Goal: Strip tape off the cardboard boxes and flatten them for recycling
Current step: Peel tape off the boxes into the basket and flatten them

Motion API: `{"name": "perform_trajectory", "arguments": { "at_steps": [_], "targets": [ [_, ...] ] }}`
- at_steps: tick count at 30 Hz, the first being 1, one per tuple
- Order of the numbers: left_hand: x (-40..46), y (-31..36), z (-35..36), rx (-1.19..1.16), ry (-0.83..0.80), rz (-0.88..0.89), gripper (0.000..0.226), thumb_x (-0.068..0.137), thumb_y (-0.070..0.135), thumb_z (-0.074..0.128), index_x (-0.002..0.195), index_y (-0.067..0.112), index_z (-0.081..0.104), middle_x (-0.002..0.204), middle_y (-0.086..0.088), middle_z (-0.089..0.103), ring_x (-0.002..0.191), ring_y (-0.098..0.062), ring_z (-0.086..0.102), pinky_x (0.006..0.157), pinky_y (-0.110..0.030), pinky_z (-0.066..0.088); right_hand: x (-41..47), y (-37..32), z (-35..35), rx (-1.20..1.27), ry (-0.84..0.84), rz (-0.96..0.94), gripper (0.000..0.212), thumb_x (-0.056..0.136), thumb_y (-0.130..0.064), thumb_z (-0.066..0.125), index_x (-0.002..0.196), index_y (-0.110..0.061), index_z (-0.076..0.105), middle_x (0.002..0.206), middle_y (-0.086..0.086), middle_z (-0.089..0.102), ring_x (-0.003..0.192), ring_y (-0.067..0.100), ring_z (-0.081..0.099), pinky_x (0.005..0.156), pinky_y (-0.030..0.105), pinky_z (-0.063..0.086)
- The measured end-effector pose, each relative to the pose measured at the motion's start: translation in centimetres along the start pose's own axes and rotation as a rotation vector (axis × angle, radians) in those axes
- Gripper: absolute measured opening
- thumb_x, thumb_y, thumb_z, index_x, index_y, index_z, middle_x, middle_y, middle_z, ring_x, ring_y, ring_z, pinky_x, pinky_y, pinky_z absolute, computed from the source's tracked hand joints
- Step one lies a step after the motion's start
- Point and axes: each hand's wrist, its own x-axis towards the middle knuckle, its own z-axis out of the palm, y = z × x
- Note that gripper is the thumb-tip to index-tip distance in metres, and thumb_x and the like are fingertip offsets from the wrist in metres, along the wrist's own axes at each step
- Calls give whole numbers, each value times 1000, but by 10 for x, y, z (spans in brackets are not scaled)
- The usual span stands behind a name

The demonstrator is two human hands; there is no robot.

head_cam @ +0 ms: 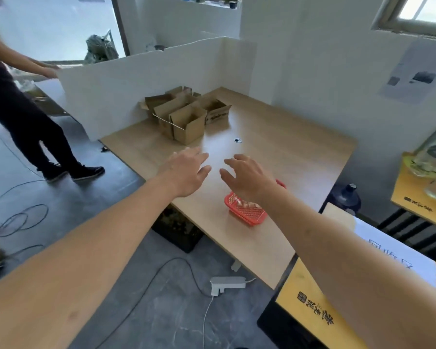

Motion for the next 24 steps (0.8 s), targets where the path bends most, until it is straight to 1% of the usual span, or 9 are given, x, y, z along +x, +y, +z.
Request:
{"name": "perform_trajectory", "arguments": {
  "at_steps": [3, 6, 12, 13, 15, 17, 18, 22, 24],
  "targets": [
    [20, -55, -1, -6, -6, -1, 53, 107, 46, 35, 152, 20, 42, 163, -5, 34, 150, -25, 31, 119, -47, 30, 47, -30, 7, -31, -20, -20, 55, 107, -54, 34, 150, -24, 49, 154, 5, 45, 141, 30, 43, 105, 47, 41],
    [50, -107, 6, -6, -9, -3, 51, 107, 44, 35, 151, 19, 43, 162, -5, 35, 149, -24, 32, 118, -49, 29, 102, -48, 20, -26, -27, -10, 54, 106, -54, 34, 149, -24, 50, 152, 5, 46, 140, 30, 44, 104, 46, 41],
    [137, -204, 39, 8, -48, 3, 54, 106, 45, 36, 153, 19, 42, 162, -6, 35, 150, -26, 31, 120, -50, 29, 231, -66, 77, 16, -65, 6, 52, 104, -52, 40, 140, -20, 58, 139, 9, 54, 129, 36, 51, 105, 49, 44],
    [154, -219, 45, 7, -64, -5, 54, 106, 45, 36, 153, 19, 41, 162, -6, 34, 150, -26, 30, 120, -50, 28, 253, -68, 85, 13, -70, 5, 51, 104, -52, 40, 137, -19, 59, 137, 9, 55, 126, 36, 52, 103, 49, 45],
    [191, -248, 56, 1, -103, -14, 54, 107, 44, 36, 154, 19, 40, 163, -5, 32, 151, -25, 28, 121, -50, 27, 298, -69, 97, -13, -77, 4, 50, 103, -53, 39, 133, -20, 61, 135, 7, 56, 123, 34, 55, 96, 43, 47],
    [225, -273, 63, 2, -130, -7, 54, 107, 44, 36, 155, 18, 38, 164, -6, 31, 151, -24, 27, 121, -50, 26, 339, -69, 104, -46, -93, 14, 50, 104, -54, 37, 134, -22, 60, 138, 3, 55, 122, 30, 56, 87, 40, 44],
    [240, -284, 66, -8, -138, -6, 54, 107, 43, 36, 155, 18, 38, 164, -6, 31, 151, -24, 27, 121, -50, 26, 358, -69, 108, -55, -107, 18, 50, 104, -54, 37, 134, -22, 60, 138, 2, 55, 121, 30, 57, 86, 40, 43],
    [290, -327, 78, -25, -190, 18, 53, 107, 41, 38, 154, 17, 39, 163, -7, 31, 150, -26, 28, 121, -49, 25, 427, -76, 127, -16, -149, 67, 51, 103, -55, 38, 132, -21, 61, 135, 5, 56, 120, 32, 57, 94, 44, 49],
    [315, -347, 84, -32, -208, 37, 52, 107, 40, 39, 154, 17, 40, 163, -7, 32, 150, -27, 28, 121, -49, 25, 457, -79, 135, 9, -151, 102, 50, 103, -55, 39, 133, -21, 62, 136, 6, 56, 122, 33, 57, 98, 46, 49]
  ]
}}
